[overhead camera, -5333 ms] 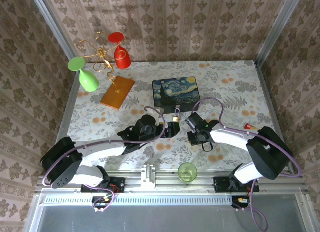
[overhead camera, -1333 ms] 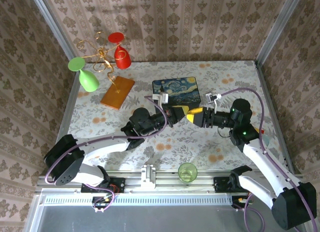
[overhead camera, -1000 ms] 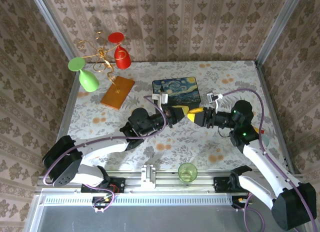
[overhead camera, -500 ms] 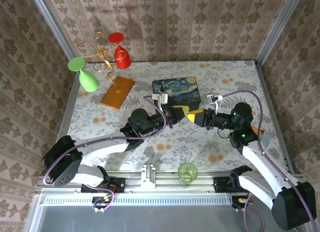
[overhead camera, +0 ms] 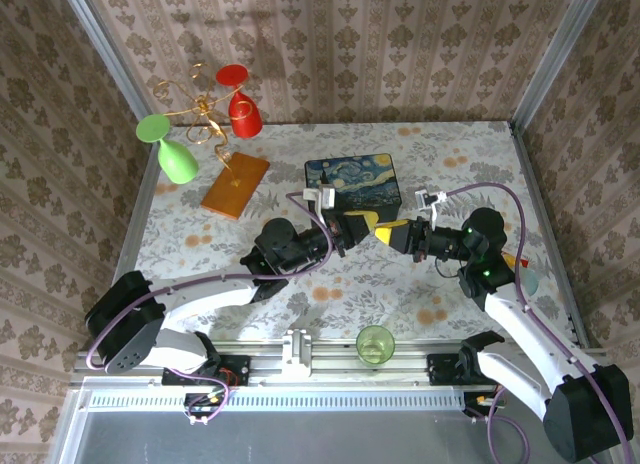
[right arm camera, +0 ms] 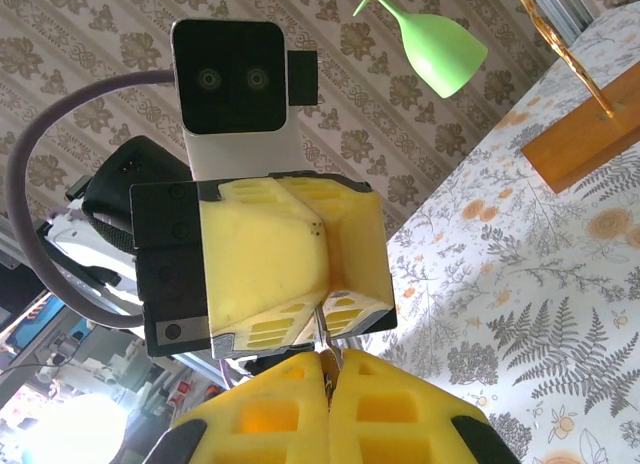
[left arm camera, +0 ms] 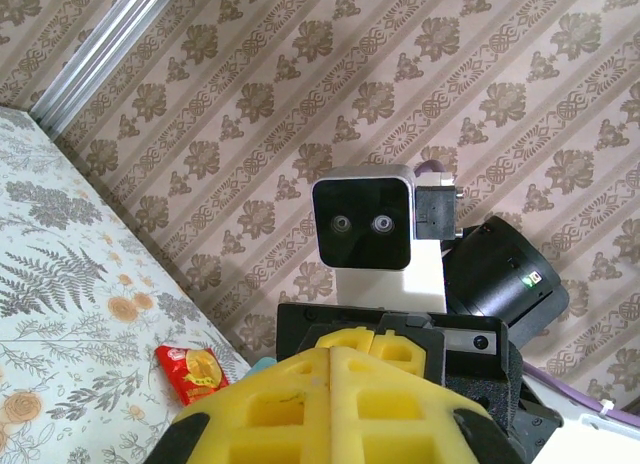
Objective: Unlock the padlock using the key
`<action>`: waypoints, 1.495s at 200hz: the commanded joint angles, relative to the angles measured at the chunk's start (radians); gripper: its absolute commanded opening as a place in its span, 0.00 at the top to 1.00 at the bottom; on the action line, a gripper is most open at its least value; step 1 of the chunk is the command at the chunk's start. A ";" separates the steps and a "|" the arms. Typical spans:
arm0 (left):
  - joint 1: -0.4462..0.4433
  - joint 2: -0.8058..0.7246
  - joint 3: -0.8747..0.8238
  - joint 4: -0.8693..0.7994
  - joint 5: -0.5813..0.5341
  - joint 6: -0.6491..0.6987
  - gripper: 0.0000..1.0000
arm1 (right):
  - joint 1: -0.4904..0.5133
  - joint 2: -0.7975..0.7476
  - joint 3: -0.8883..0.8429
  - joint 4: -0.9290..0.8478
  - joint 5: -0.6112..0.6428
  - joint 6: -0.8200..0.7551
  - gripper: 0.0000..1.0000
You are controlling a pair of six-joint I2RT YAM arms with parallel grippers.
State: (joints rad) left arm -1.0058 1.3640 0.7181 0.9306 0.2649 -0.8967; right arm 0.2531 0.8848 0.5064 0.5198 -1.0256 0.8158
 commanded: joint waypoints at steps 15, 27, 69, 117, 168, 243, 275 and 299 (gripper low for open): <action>0.008 0.009 -0.032 0.038 -0.047 -0.013 0.80 | -0.006 -0.033 -0.012 0.025 -0.008 -0.003 1.00; 0.015 -0.006 -0.052 0.027 -0.081 -0.018 0.36 | -0.009 -0.039 0.006 -0.073 0.011 -0.052 1.00; 0.033 -0.130 -0.012 -0.387 -0.230 0.096 0.00 | -0.010 0.019 0.106 -0.589 0.199 -0.322 1.00; 0.096 -0.074 0.033 -0.646 -0.238 0.157 0.00 | -0.017 0.173 0.121 -0.730 0.418 -0.363 1.00; 0.147 0.191 0.099 -0.630 -0.110 0.196 0.06 | -0.018 0.200 0.118 -0.777 0.541 -0.400 1.00; 0.171 0.416 0.241 -0.646 -0.121 0.285 0.11 | -0.038 0.117 0.057 -0.783 0.568 -0.400 1.00; 0.172 0.457 0.277 -0.658 -0.128 0.316 0.17 | -0.046 0.115 0.046 -0.788 0.563 -0.406 1.00; 0.174 0.494 0.300 -0.668 -0.113 0.320 0.18 | -0.052 0.117 0.037 -0.776 0.556 -0.403 1.00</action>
State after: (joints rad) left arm -0.8341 1.8210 0.9741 0.2871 0.1421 -0.6189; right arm 0.2081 1.0134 0.5621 -0.2440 -0.4767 0.4217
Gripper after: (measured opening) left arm 0.821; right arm 0.059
